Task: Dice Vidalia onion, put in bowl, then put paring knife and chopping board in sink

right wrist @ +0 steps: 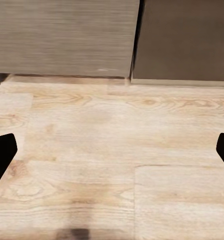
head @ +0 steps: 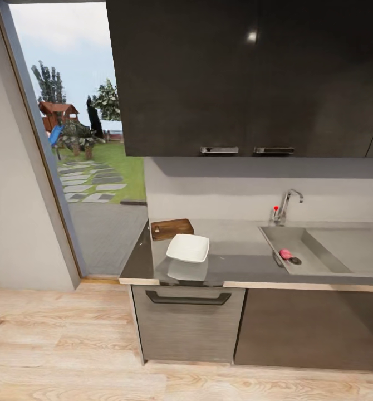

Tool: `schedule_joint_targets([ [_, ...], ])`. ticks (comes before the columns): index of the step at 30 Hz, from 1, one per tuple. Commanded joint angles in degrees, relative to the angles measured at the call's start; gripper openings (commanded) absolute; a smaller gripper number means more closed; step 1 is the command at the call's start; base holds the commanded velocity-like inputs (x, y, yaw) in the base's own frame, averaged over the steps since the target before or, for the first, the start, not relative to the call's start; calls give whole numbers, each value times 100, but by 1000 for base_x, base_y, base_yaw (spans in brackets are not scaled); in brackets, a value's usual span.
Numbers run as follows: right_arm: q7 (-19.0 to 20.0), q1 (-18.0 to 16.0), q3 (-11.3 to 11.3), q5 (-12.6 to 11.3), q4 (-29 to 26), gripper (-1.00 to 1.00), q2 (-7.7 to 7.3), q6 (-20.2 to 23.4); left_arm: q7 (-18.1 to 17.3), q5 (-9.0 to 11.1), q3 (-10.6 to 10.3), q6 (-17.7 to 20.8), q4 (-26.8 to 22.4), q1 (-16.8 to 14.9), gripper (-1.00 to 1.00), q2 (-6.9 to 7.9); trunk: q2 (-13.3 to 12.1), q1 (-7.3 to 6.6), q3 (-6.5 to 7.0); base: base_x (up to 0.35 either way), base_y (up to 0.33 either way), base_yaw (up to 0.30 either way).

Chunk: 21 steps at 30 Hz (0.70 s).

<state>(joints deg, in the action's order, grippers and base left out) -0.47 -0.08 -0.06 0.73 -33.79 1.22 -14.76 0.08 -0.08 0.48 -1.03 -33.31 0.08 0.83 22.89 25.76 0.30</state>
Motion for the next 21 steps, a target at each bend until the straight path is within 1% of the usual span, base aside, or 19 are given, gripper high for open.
schedule_joint_targets([
  [1, -5, -1, 3, 7, 4, 100, 6, -17, 1, -1, 5, -11, 0, 1, 100, -2, 3, 2, -1, 0, 0, 0],
  [21, -6, -1, -1, 14, 4, 100, -1, -18, 1, -3, 5, -11, 8, 1, 100, -4, 3, 2, -1, 0, 0, 0],
])
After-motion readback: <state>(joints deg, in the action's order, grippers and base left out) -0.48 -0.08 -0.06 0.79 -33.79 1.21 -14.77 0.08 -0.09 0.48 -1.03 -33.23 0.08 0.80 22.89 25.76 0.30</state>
